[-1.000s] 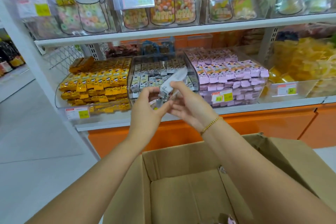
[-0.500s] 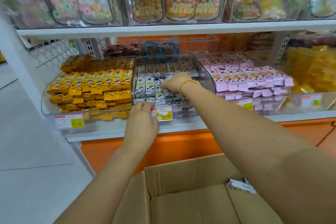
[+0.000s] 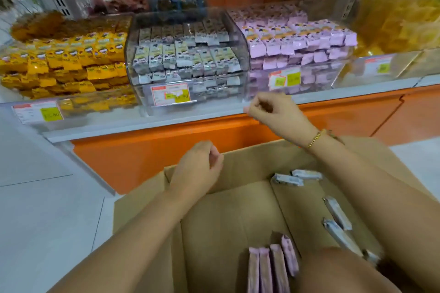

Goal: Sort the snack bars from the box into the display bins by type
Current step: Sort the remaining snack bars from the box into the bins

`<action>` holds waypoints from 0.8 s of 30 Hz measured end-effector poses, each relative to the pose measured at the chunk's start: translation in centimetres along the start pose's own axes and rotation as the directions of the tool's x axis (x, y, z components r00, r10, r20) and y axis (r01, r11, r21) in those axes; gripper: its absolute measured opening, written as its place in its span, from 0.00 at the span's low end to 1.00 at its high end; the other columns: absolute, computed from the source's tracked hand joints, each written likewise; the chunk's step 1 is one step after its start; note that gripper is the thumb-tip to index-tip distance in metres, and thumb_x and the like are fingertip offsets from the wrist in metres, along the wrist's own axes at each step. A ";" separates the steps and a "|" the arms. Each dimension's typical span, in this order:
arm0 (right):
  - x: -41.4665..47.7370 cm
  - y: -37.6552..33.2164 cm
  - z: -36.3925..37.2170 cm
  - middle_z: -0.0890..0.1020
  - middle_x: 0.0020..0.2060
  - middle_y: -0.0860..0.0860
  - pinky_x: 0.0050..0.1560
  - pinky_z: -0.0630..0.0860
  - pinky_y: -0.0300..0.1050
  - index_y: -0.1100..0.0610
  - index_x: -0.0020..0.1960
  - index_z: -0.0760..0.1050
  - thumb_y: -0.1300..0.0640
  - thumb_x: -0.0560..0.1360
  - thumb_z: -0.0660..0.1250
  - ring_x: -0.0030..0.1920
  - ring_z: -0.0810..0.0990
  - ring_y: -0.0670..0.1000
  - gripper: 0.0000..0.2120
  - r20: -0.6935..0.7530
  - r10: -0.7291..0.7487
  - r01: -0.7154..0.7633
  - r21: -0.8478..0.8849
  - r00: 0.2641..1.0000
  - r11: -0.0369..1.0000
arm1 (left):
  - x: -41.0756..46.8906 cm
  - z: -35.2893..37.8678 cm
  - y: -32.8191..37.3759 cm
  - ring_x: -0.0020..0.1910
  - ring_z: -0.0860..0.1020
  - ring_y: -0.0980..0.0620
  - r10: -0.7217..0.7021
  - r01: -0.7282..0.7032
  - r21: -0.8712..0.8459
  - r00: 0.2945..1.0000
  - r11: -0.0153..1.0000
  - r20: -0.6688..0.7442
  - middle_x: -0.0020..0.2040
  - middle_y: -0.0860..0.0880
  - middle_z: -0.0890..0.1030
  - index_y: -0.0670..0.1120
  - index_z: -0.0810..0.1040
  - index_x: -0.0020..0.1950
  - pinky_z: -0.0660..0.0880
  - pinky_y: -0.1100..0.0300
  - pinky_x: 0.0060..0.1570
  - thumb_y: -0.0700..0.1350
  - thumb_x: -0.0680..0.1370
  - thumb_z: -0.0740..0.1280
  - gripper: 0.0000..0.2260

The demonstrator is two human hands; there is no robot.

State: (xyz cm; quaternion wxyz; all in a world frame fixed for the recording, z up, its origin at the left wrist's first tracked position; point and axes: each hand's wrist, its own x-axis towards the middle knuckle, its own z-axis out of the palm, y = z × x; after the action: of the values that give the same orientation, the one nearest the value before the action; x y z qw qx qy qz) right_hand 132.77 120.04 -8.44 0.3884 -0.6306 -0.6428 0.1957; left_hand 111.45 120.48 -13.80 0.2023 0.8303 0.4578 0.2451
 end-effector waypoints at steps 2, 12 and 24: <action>-3.3 4.7 -0.7 0.76 0.31 0.44 0.35 0.68 0.31 0.62 0.38 0.75 0.57 0.77 0.66 0.31 0.72 0.40 0.12 0.110 0.143 -0.128 -0.138 0.984 0.982 | -1.1 2.6 0.1 0.41 0.73 0.54 -0.068 0.068 -0.002 0.993 0.998 0.094 0.41 0.52 0.75 0.49 0.73 0.43 0.65 0.62 0.40 0.46 0.78 0.64 0.05; -18.5 25.5 -1.1 0.78 0.60 0.58 0.55 0.71 0.43 0.60 0.68 0.69 0.47 0.78 0.62 0.59 0.77 0.57 0.24 0.269 0.856 -0.457 -0.754 0.441 0.472 | -6.8 19.3 -4.4 0.72 0.65 0.46 -0.530 0.557 0.114 0.681 0.823 0.505 0.74 0.43 0.64 0.42 0.59 0.76 0.63 0.59 0.66 0.45 0.79 0.65 0.28; -17.2 29.4 5.1 0.72 0.65 0.59 0.65 0.68 0.47 0.58 0.66 0.71 0.56 0.74 0.67 0.65 0.71 0.59 0.21 0.355 0.631 -0.287 -0.666 0.690 0.688 | -10.9 25.5 -7.9 0.77 0.52 0.47 -0.614 0.462 0.408 0.523 0.787 0.592 0.78 0.46 0.40 0.40 0.43 0.78 0.58 0.57 0.71 0.43 0.79 0.61 0.34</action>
State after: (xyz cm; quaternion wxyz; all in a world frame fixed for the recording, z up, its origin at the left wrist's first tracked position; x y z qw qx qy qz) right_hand 146.68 108.45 -37.70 -0.0869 -0.7754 -0.5650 0.2683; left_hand 116.30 112.21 -41.01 0.3407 0.6905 0.6027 -0.2095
